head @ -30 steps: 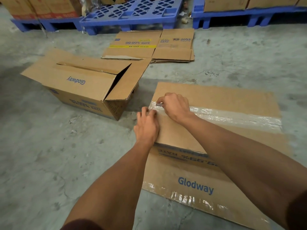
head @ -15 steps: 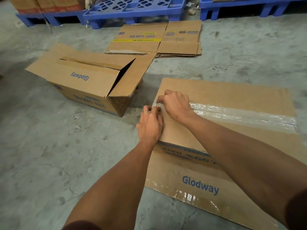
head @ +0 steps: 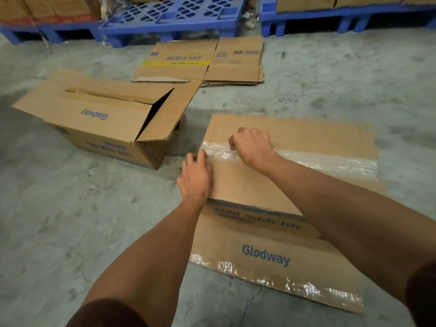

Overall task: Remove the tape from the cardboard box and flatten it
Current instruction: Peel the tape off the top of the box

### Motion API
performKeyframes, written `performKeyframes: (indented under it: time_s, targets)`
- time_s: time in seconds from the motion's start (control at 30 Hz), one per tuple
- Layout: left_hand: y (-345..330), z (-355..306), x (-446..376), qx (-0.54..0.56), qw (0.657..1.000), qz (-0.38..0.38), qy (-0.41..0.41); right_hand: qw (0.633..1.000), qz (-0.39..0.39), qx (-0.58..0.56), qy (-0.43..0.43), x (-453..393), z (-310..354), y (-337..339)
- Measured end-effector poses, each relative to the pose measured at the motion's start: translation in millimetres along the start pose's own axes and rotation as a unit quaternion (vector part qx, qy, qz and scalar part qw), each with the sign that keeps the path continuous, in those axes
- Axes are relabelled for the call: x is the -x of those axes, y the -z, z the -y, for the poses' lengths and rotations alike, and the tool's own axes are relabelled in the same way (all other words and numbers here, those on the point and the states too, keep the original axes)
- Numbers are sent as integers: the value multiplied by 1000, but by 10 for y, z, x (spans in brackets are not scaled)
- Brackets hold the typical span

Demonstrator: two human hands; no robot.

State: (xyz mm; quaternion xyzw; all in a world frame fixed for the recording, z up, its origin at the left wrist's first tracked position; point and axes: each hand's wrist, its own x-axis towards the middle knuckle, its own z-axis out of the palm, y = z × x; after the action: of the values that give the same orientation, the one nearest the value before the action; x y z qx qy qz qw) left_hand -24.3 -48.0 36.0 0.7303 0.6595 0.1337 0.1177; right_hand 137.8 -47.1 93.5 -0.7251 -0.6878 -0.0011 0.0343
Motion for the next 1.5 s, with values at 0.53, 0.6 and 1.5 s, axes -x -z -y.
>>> performKeyframes:
  time_s: [0.53,0.6,1.5]
  targets:
    - [-60,37,-88,-46,973,-59,-218,993,-18,-114,-22,62,-84,-35]
    - [-92,55,-100,-42,973,-69,-215,994,-22,-105,-16,31,-15,-91]
    - [-109,77,-92,-51,979,-51,-191,998,1,67,4,202,-58,-57]
